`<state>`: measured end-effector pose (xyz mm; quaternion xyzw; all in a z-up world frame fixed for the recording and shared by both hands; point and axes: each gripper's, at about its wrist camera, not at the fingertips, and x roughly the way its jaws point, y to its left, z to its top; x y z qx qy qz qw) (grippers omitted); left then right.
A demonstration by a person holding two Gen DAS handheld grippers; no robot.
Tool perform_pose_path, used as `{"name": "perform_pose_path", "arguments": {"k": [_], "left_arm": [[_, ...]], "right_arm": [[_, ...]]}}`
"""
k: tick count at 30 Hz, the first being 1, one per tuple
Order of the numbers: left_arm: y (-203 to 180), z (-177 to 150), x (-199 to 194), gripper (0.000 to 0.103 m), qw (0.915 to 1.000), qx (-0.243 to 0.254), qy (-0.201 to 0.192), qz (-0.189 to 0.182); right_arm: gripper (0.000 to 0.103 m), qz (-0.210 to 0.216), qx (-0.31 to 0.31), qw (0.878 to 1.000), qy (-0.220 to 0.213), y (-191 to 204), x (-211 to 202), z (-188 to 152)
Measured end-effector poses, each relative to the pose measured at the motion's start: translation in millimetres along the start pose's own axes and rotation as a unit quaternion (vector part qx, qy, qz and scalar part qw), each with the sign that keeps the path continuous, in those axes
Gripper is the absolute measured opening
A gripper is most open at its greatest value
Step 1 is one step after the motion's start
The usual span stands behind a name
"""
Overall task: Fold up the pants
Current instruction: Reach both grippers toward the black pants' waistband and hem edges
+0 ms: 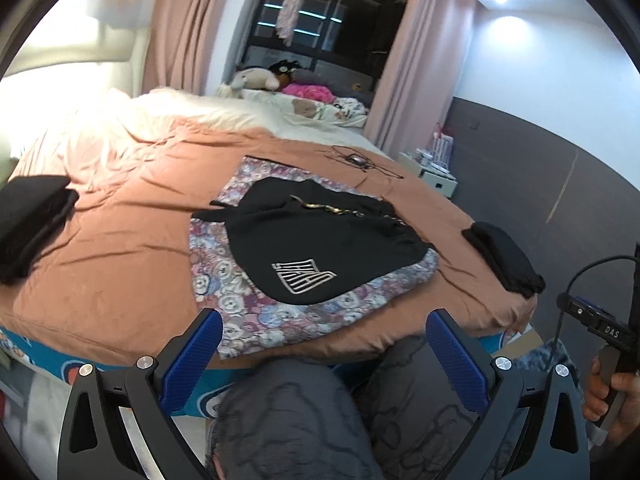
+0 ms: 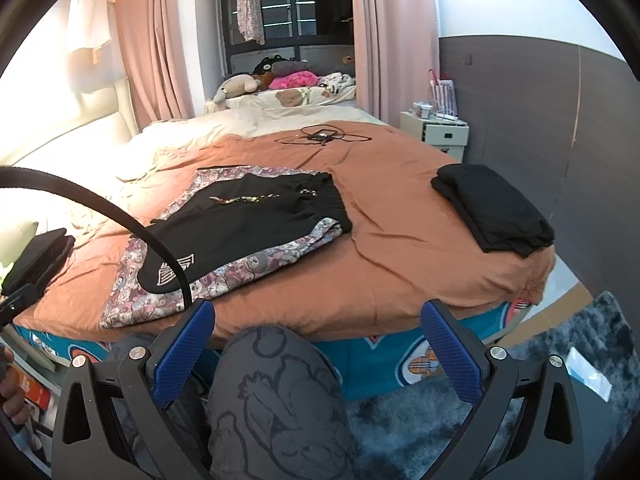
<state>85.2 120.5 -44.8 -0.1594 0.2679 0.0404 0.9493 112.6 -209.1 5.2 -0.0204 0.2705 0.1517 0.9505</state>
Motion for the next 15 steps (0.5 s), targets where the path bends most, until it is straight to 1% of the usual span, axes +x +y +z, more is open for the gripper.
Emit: {"name": "perform_pose_path", "arguments": {"k": [5, 9, 15], "left_arm": [[26, -1, 21, 0.103, 0.9991, -0.039, 0.015, 0.0], [50, -8, 40, 0.102, 0.9963, -0.081, 0.03, -0.005], [65, -18, 59, 0.101, 0.994, -0.098, 0.046, -0.014]], "right_arm": [[0.103, 0.017, 0.002, 1.0, 0.011, -8, 21, 7], [0.103, 0.036, 0.016, 0.999, 0.026, -20, 39, 12], [0.103, 0.059, 0.025, 0.998, 0.025, -35, 57, 22]]}}
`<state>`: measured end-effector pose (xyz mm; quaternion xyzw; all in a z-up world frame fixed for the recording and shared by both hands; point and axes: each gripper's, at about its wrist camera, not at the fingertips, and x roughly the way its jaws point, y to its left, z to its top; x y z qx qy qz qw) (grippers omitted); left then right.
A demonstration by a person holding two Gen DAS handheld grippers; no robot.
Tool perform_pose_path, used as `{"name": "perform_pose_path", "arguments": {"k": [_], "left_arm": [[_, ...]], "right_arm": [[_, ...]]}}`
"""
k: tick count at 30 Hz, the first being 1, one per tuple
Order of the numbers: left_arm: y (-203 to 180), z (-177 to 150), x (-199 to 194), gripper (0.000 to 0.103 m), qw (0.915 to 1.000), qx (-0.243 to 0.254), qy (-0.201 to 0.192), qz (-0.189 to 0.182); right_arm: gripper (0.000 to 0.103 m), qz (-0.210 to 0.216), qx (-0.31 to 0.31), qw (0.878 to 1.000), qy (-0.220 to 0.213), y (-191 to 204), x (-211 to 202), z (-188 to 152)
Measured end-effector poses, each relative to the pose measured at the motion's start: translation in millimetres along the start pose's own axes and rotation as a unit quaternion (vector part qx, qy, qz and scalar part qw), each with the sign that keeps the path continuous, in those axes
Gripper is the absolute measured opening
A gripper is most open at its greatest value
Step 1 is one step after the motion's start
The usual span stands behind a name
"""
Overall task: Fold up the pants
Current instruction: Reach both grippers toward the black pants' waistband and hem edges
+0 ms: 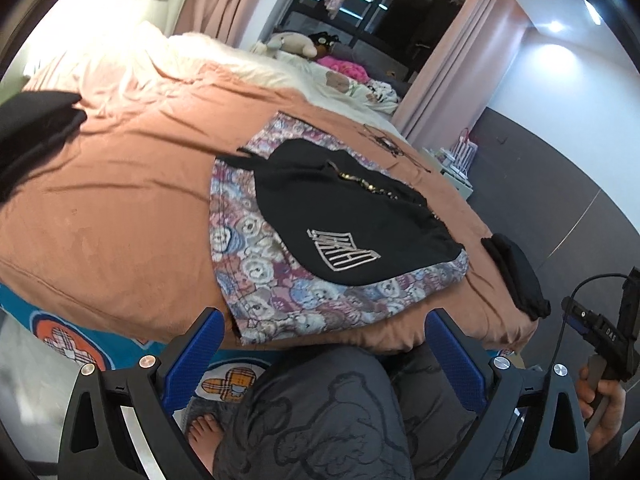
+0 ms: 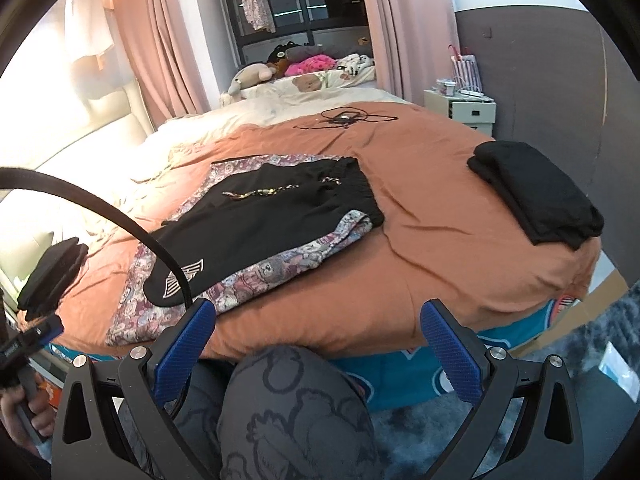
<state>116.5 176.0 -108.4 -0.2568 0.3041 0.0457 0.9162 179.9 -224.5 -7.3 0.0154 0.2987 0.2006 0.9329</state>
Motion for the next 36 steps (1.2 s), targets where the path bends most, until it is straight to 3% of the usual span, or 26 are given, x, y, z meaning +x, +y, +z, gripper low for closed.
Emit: {"name": "perform_pose_path", "arguments": {"k": [12, 21, 25, 27, 29, 36], "left_arm": [[22, -27, 60, 0.1, 0.9943, -0.049, 0.091, -0.027], [33, -27, 96, 0.1, 0.9896, -0.085, 0.108, -0.045], [32, -22, 105, 0.094, 0.988, -0.101, 0.102, -0.055], [31, -18, 100, 0.092, 0.9903, -0.103, 0.08, -0.049], [32, -13, 95, 0.078, 0.9919, -0.101, 0.066, -0.039], [59, -9, 90, 0.076, 0.9821, -0.182, 0.04, -0.029]], "right_arm": [[0.103, 0.006, 0.025, 0.999, 0.046, -21, 42, 14], [0.103, 0.001, 0.038, 0.997, 0.061, -29, 55, 21], [0.103, -0.002, 0.036, 0.997, 0.064, -29, 59, 19], [0.103, -0.001, 0.038, 0.997, 0.066, -29, 62, 20], [0.103, 0.0, 0.037, 0.997, 0.067, -31, 66, 20], [0.103, 0.005, 0.043, 0.996, 0.073, -38, 83, 25]]}}
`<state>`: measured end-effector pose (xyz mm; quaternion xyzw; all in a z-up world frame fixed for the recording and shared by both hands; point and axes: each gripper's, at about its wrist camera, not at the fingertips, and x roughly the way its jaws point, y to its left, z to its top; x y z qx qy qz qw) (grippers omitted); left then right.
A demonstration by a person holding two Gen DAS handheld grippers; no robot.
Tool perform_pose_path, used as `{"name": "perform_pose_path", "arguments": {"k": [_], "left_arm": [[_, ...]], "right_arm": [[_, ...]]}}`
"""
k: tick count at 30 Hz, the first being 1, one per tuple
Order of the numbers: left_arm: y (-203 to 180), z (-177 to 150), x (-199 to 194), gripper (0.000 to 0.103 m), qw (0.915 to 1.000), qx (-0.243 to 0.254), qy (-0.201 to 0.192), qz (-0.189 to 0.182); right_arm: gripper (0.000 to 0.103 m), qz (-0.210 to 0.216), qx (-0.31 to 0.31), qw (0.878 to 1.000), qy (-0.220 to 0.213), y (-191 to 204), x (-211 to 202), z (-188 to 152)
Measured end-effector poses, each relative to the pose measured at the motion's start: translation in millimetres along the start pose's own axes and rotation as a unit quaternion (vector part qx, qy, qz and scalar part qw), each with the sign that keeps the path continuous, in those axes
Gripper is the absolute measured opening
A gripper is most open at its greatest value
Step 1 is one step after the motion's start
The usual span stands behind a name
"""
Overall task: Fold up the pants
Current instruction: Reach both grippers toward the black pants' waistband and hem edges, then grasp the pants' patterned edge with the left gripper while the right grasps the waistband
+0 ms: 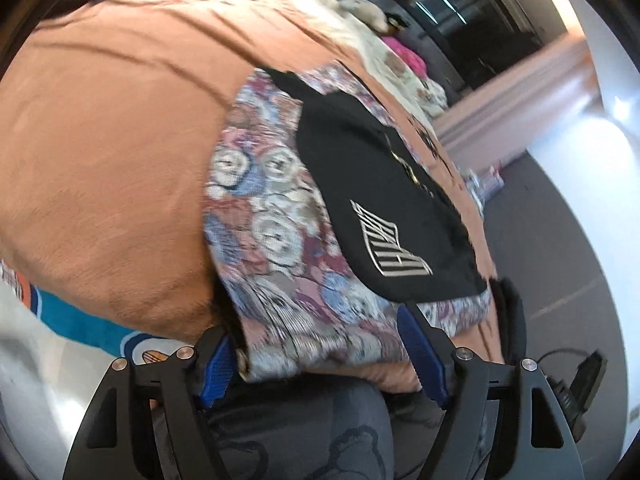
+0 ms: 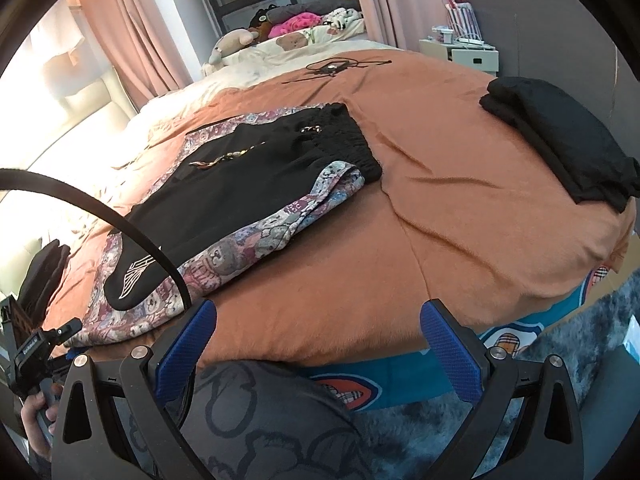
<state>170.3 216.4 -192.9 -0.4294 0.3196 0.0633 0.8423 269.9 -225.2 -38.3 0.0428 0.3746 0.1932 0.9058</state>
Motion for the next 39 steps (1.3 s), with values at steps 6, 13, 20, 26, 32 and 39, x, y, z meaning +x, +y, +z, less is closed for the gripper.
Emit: {"name": "perform_pose_path", "arguments": {"k": [6, 13, 20, 26, 32, 39], "left_arm": [[10, 0, 0, 0.011, 0.9993, -0.028, -0.005, 0.025], [-1, 5, -13, 0.006, 0.9989, -0.009, -0.023, 0.04], [-19, 16, -27, 0.005, 0.9984, 0.007, -0.039, 0.041], [-37, 30, -34, 0.005, 0.9975, 0.027, -0.043, 0.049], [-59, 42, -41, 0.005, 0.9962, 0.05, -0.053, 0.048], [-81, 60, -38, 0.005, 0.9951, 0.069, -0.062, 0.035]], "right_arm": [[0.092, 0.031, 0.027, 0.999, 0.024, -15, 30, 13], [0.079, 0.067, 0.057, 0.995, 0.054, -36, 73, 37], [0.075, 0.114, 0.075, 0.989, 0.061, -46, 106, 61], [0.073, 0.143, 0.125, 0.98, 0.062, -68, 143, 74], [0.006, 0.169, 0.164, 0.969, 0.072, -85, 155, 79], [0.003, 0.147, 0.161, 0.975, 0.037, -86, 127, 85]]}}
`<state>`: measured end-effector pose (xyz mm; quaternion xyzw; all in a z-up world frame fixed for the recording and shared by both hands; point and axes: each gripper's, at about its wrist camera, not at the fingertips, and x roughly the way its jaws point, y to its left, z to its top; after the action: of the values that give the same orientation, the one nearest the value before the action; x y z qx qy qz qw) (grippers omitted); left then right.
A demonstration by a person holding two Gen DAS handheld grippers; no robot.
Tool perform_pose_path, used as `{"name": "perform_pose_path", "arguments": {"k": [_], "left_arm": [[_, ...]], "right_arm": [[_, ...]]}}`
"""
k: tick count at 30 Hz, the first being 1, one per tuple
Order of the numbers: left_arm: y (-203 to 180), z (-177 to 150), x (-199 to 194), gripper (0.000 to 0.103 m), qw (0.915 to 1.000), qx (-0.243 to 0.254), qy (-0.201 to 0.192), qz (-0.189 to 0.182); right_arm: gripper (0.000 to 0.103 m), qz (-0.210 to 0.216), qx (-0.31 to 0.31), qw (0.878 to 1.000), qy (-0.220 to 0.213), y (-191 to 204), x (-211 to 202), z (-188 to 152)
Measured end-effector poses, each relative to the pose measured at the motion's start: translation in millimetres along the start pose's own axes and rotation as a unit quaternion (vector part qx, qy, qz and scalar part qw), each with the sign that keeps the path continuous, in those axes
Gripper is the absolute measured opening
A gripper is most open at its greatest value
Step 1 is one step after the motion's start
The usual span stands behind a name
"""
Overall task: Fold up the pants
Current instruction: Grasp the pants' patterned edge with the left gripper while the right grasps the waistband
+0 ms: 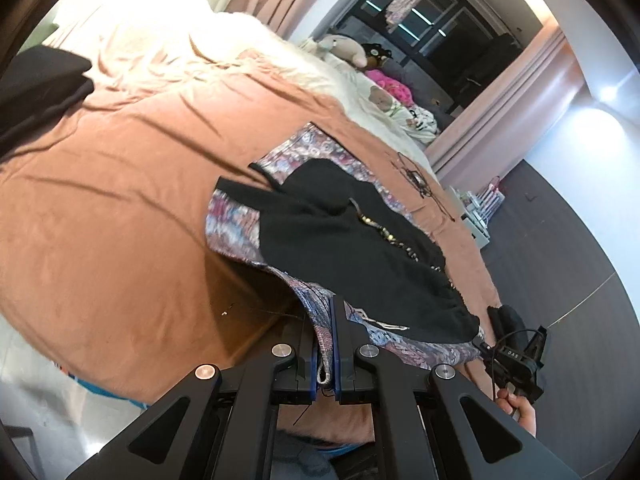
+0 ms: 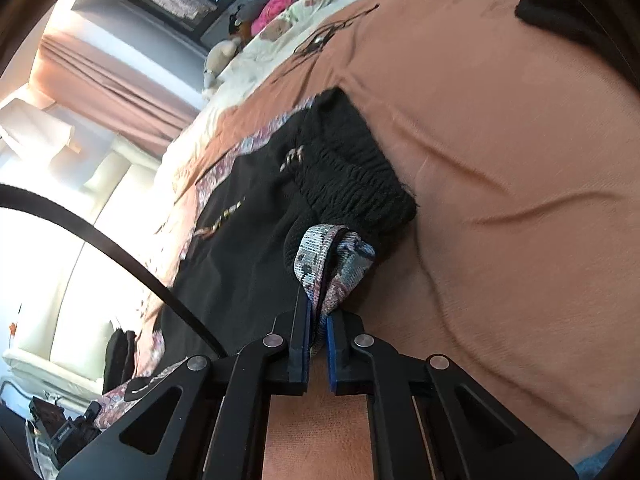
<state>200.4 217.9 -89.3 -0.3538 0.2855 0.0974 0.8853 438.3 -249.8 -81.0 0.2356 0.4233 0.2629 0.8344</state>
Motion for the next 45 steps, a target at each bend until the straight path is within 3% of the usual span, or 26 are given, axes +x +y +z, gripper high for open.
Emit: {"name": "perform_pose_path", "arguments": {"k": [6, 23, 35, 45], "left_arm": [[-8, 26, -4, 0.005, 0.9998, 0.004, -0.018, -0.005], [-56, 150, 32, 0.005, 0.9961, 0.062, -0.061, -0.01], [-72, 227, 110, 0.005, 0.9949, 0.085, -0.054, 0.008], [-56, 263, 214, 0.005, 0.995, 0.093, -0.013, 0.034]], "right_arm": [[0.003, 0.003, -0.005, 1.0, 0.002, 16, -8, -4], [0.003, 0.025, -0.034, 0.998, -0.044, 61, 12, 51], [0.003, 0.008, -0.037, 0.998, -0.052, 89, 67, 105], [0.003, -0.016, -0.04, 0.998, -0.035, 95, 121, 147]]}}
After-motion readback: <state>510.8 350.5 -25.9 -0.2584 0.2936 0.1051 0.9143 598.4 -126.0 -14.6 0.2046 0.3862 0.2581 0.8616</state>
